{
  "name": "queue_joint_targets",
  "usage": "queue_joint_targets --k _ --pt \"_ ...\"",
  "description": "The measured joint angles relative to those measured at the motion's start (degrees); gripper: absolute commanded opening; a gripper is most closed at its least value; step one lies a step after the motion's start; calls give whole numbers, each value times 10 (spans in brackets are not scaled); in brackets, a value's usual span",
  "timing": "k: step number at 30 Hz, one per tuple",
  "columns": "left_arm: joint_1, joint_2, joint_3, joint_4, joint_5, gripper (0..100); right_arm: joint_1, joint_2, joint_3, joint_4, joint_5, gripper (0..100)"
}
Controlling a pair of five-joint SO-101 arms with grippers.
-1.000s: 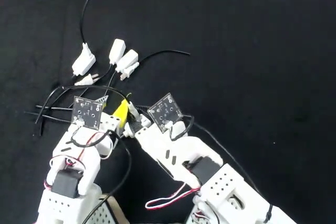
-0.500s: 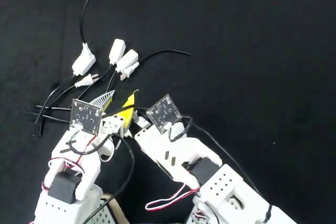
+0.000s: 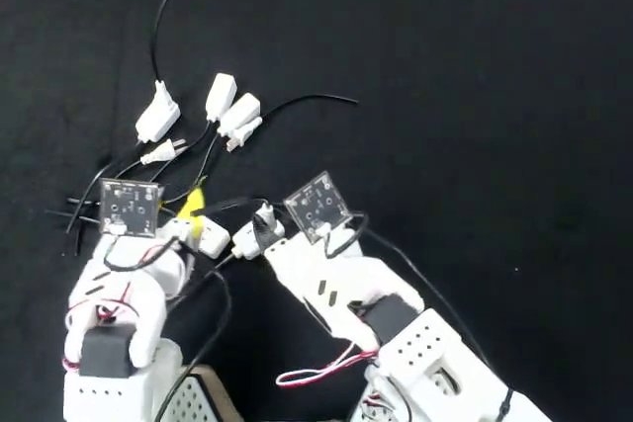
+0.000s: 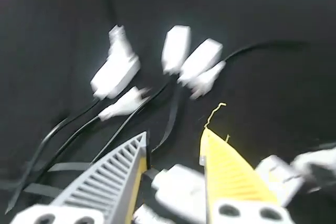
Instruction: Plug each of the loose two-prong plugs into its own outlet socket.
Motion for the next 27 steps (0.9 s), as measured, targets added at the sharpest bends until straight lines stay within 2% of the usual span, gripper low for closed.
queue_joint_targets --k 5,11,16,22,27 --pt "-92 0 0 60 -37 170 2 0 59 -77 10 11" --pt "-154 0 43 63 -54 170 11 0 65 -98 14 11" --pt "-158 0 83 63 -95 170 25 19 66 -123 13 11" --pt "-158 0 93 63 -100 170 49 144 12 -127 -20 11" --pt "-162 0 116 33 -101 170 49 229 3 -213 -23 11"
